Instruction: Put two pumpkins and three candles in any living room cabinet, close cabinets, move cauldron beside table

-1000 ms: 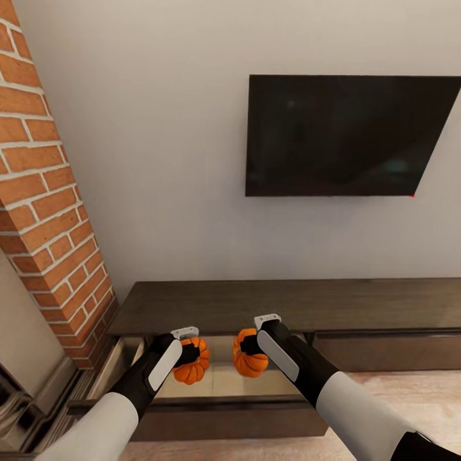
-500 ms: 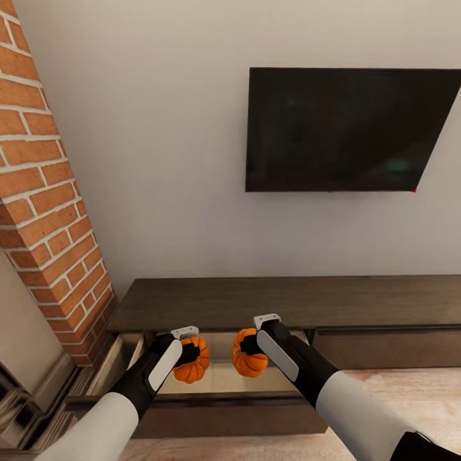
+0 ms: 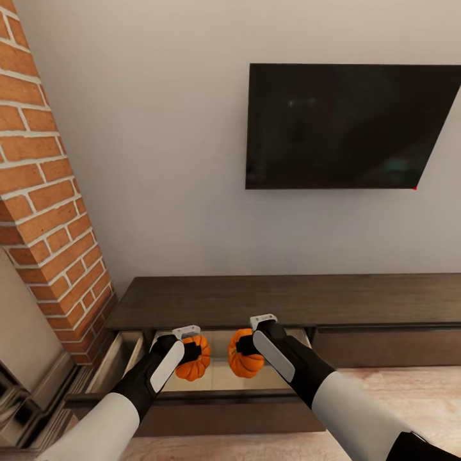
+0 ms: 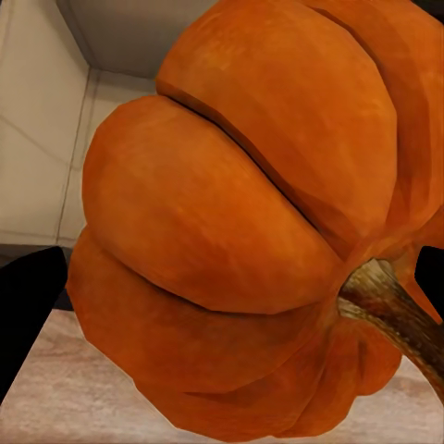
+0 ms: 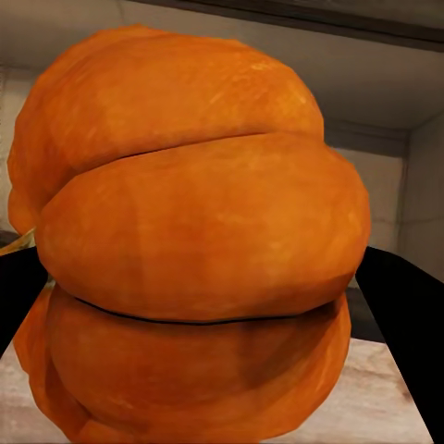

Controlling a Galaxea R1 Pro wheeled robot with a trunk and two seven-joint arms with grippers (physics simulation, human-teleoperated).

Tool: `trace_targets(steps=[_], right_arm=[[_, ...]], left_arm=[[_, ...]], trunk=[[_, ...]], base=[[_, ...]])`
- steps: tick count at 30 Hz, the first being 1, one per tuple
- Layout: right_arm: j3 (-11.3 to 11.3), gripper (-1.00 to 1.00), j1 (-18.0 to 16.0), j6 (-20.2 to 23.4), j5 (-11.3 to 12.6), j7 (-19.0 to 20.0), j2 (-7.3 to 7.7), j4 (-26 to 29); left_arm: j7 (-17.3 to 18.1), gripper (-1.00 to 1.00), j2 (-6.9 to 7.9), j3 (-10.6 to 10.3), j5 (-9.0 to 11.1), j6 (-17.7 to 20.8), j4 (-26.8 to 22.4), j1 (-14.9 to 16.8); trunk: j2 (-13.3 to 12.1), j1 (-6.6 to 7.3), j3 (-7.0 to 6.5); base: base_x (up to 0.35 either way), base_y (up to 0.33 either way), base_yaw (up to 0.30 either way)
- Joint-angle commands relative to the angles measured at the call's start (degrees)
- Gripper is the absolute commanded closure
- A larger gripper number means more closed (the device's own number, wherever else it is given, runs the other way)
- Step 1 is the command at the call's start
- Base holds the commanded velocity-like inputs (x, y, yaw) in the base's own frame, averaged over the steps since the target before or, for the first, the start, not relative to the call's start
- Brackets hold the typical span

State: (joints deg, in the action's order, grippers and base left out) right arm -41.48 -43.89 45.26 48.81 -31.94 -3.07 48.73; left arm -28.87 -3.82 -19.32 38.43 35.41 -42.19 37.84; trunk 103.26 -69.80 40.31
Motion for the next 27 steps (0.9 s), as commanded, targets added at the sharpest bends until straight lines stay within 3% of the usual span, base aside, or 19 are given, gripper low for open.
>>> trace_targets(steps=[1, 13, 27], right_arm=[[-0.17, 1.0, -0.06, 0.01, 0.59, -0.58, 0.01, 0.05], [-0.24, 1.0, -0.06, -1.9, 0.67, -0.58, 0.0, -0.03], [-0.21, 1.0, -0.09, -1.93, 0.67, -0.58, 0.0, -0.04]], left_arm=[[-0.69, 1.0, 0.04, -0.23, 0.51, 0.1, -0.08, 0.04], [-0.69, 1.0, 0.06, -0.28, 0.51, 0.1, -0.08, 0.04], [-0.72, 1.0, 0.12, -0.21, 0.54, 0.1, -0.08, 0.04]], trunk=[[0.03, 0.01, 0.06], [4.84, -2.63, 2.21], [4.84, -2.63, 2.21]], base=[[0.0, 0.0, 0.0], [0.0, 0.0, 0.0], [0.038, 0.0, 0.0]])
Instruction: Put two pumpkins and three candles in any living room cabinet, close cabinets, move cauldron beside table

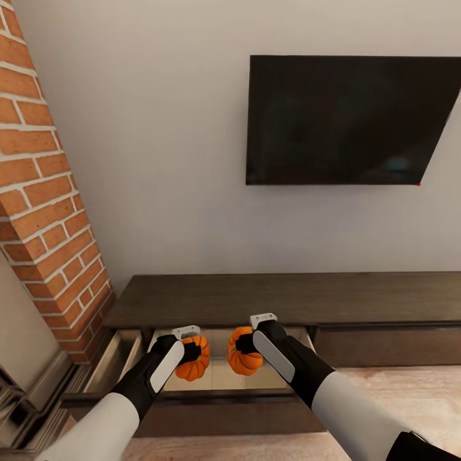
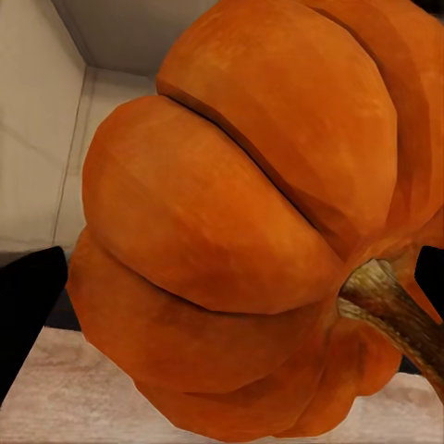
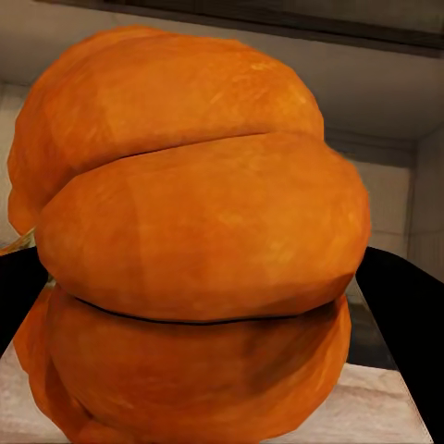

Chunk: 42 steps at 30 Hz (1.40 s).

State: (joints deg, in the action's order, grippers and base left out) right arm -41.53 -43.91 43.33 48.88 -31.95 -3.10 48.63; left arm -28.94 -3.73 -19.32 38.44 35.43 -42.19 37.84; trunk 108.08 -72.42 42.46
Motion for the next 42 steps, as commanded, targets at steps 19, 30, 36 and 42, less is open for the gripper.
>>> trace_targets(steps=[19, 30, 36, 42], right_arm=[[-0.16, 1.0, -0.06, 0.0, 0.6, -0.57, 0.02, 0.06], [-0.15, 1.0, -0.06, 0.0, 0.6, -0.57, 0.02, 0.06], [-0.19, 1.0, -0.06, 0.0, 0.68, -0.57, 0.02, -0.01], [-0.11, 1.0, -0.06, -0.06, -0.53, -0.57, -0.06, -3.37]], left_arm=[[-0.6, 1.0, 0.03, -0.28, 0.5, 0.08, -0.08, 0.04], [-0.61, 1.0, 0.04, -0.28, 0.5, 0.08, -0.08, 0.04], [-0.62, 1.0, 0.04, -0.29, 0.5, 0.03, -0.08, 0.04], [-0.62, 1.0, 0.05, -0.36, 0.41, -2.57, -0.08, 0.04]], trunk=[[0.03, -0.02, 0.06], [1.63, -0.9, 0.78], [4.04, -2.21, 1.85], [6.45, -3.53, 2.93]], base=[[0.07, 0.0, 0.0], [0.003, 0.0, 0.0], [0.0, 0.0, 0.0], [0.0, 0.0, 0.0]])
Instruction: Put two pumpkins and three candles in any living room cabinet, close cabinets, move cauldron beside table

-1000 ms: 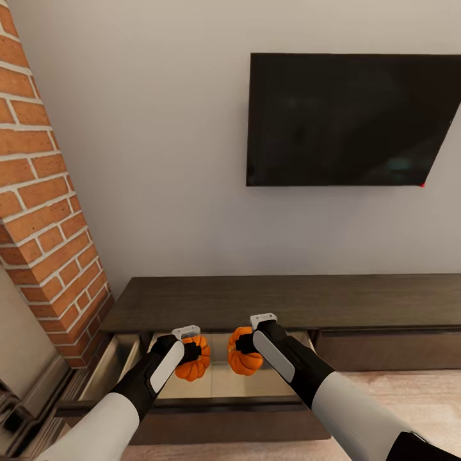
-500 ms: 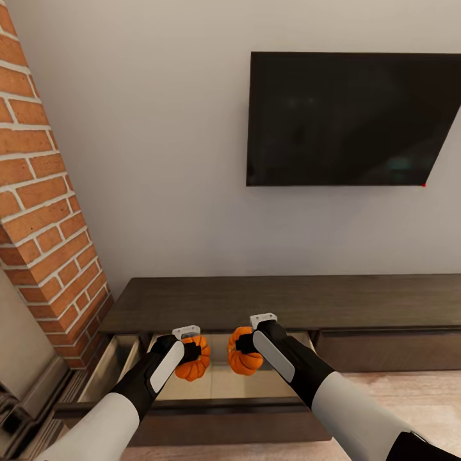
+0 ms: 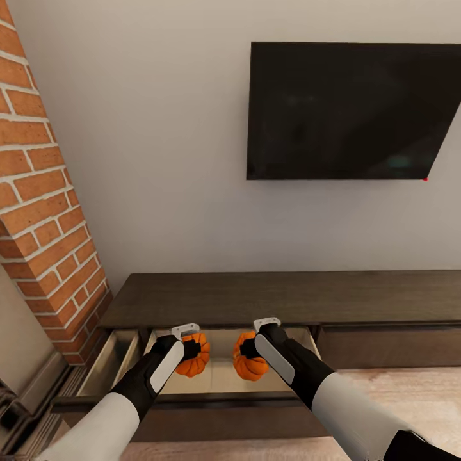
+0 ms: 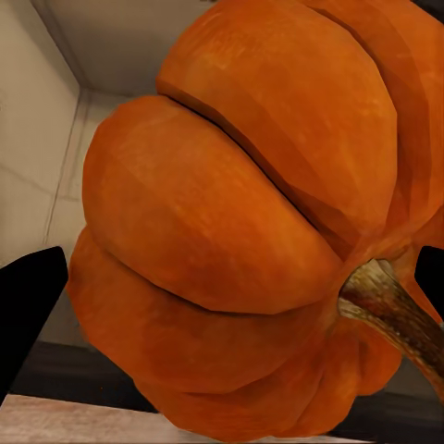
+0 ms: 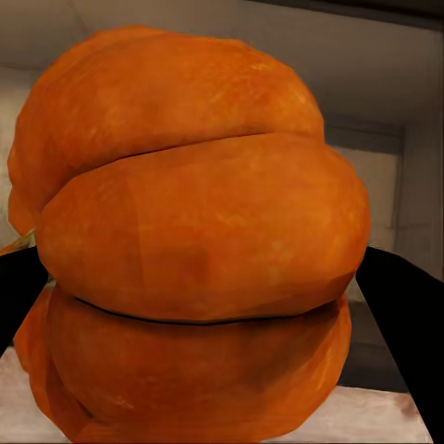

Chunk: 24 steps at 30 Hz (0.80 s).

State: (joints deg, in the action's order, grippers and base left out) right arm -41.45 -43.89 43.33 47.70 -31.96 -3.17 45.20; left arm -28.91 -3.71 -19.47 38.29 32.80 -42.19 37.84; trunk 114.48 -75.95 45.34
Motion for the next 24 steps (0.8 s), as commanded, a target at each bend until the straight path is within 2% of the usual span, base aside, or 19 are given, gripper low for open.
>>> trace_targets(steps=[1, 6, 24], right_arm=[[-0.16, 1.0, -0.07, -0.07, -0.11, -0.56, -0.05, -0.28], [-0.13, 1.0, -0.08, -0.59, -2.31, -0.45, -0.16, -0.95], [-0.13, 1.0, -0.07, -3.69, -3.13, -0.38, -0.24, -1.09]], left_arm=[[-0.64, 1.0, 0.04, -0.21, 0.56, -0.16, -0.08, 0.05], [-0.66, 1.0, 0.02, -0.22, 0.55, -0.52, -0.08, 0.05], [-0.62, 1.0, 0.0, -0.25, 0.55, -0.55, -0.08, 0.05]], trunk=[[0.45, -0.22, 0.24], [2.45, -1.32, 1.14], [9.67, -5.27, 4.37]], base=[[0.0, 0.0, 0.0], [0.0, 0.0, 0.0], [0.0, 0.0, 0.0]])
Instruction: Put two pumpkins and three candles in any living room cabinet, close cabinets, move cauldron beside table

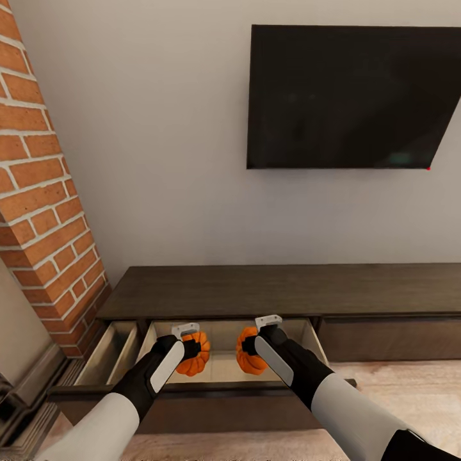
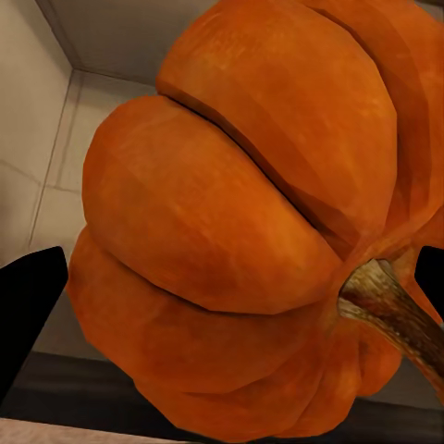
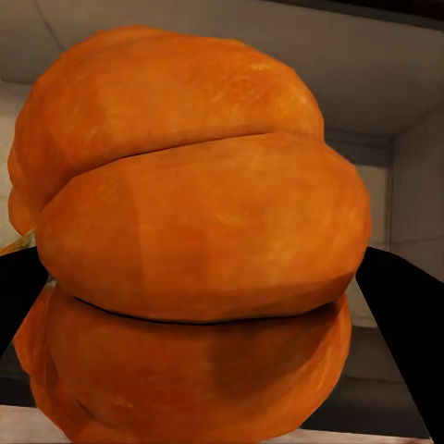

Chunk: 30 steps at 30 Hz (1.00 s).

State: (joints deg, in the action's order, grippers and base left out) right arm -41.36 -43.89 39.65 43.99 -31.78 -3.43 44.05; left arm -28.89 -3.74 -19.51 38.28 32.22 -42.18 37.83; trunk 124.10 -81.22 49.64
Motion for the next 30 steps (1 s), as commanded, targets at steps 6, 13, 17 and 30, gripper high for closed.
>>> trace_targets(steps=[6, 13, 17, 30], right_arm=[[-0.21, 1.0, -0.09, -0.22, 0.37, -0.56, 0.0, 0.07], [-0.21, 1.0, -0.07, -0.66, 0.32, -0.56, 0.0, 0.1], [-0.21, 1.0, -0.07, -1.18, 0.33, -0.56, 0.01, 0.08], [-0.21, 1.0, -0.07, -1.43, 0.32, -0.56, 0.0, 0.07]], left_arm=[[-0.73, 1.0, 0.14, -0.1, 0.58, 0.03, -0.09, 0.05], [-0.68, 1.0, 0.57, 0.06, 0.45, -0.07, -0.34, 0.05], [-0.65, 1.0, 0.96, -0.04, 0.61, -0.18, -0.81, 0.05], [-0.65, 1.0, 0.94, -1.89, 0.65, -0.32, -0.46, 0.05]], trunk=[[2.45, -1.31, 1.14], [3.25, -1.75, 1.5], [3.25, -1.75, 1.5], [3.25, -1.75, 1.5]], base=[[0.0, 0.0, 0.0], [0.0, 0.0, 0.0], [0.0, 0.0, 0.0], [0.062, 0.0, 0.0]])
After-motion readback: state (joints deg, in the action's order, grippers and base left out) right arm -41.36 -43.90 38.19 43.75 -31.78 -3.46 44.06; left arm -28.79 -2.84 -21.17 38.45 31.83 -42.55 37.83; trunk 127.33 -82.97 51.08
